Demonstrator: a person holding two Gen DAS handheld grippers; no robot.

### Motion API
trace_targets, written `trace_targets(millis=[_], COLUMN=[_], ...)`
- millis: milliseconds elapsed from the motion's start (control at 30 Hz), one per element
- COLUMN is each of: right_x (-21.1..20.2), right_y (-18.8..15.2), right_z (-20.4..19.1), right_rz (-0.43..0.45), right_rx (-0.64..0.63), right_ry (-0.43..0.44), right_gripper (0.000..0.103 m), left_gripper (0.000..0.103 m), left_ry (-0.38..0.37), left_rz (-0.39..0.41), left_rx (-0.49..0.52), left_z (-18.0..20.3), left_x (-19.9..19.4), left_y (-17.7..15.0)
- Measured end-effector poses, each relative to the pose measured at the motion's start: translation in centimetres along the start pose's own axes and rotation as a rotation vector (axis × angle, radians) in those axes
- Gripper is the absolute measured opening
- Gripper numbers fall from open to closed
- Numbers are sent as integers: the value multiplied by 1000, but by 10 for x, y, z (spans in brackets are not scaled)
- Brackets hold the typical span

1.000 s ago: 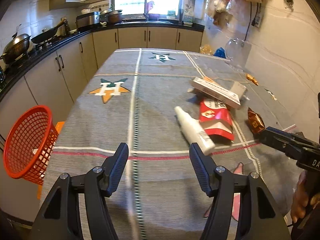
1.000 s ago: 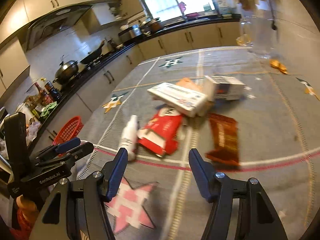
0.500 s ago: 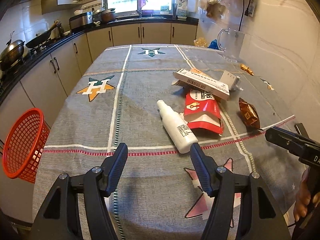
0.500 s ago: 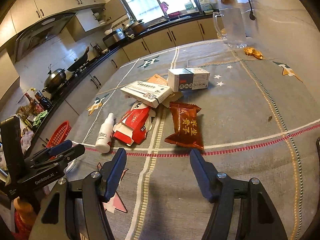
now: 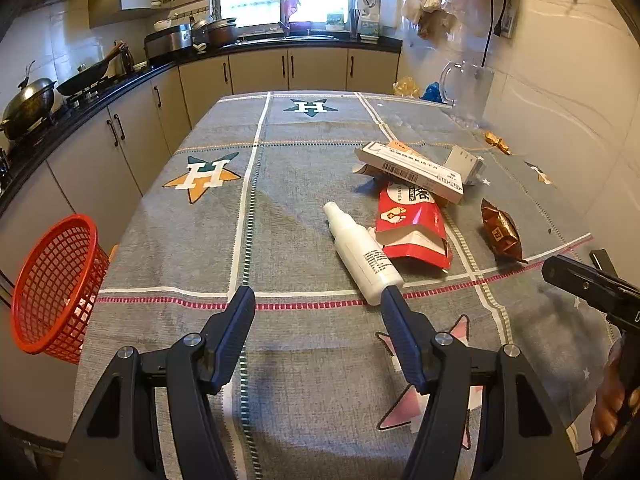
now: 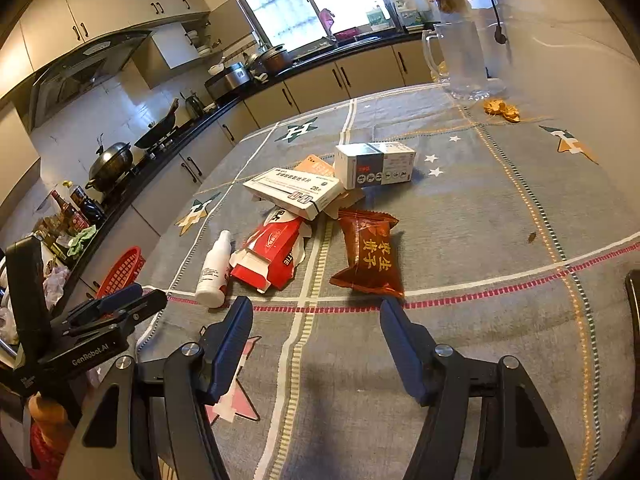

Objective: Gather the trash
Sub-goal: 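Grasp the white spray bottle with the left tool while the right tool grasps the brown snack packet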

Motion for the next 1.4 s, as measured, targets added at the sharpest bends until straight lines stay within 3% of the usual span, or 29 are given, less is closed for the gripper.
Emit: trace_targets(millis=[167,433,767,867,967,1067,1200,1400], right_x=[1,13,49,61,71,69,60,49], right_y=[3,17,34,34,35,35,33,34], right_z=[6,12,15,11,14,16,19,16], right_rz=[1,-3,-58,-70,-94,-87,-75,-61], right_rx=[24,44,32,7,2,-4,-7,-15], right_ry=[-2,-13,-85,-115,-149,-144,-114,-59], right_gripper=[71,71,68,59,43,36,36,36], left_gripper=[68,68,68,68,68,68,68,50], left_ry=[0,-65,-93,-91,-98,-99,-83,-81], left_rz=[-6,-48,-71,-76,-84,-95,-113,-146], left_rx=[-15,-38,-34,-33,-46,-47,-55,-68], left_z=[-7,-7,6,5,4,7,10,12], left_x=[-1,21,42,44,49,56,66,79], left_y=[1,16,29,29,31,33,34,37])
Point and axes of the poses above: each gripper's, at about its wrist camera, not at the fingertips, and x roughly the way its jaws point, z to its right, y to its top, the point moved 3 cm from there along x, roughly the way its jaws point, and after that the axes turned 12 degrees about x, right-handed, at the moved point
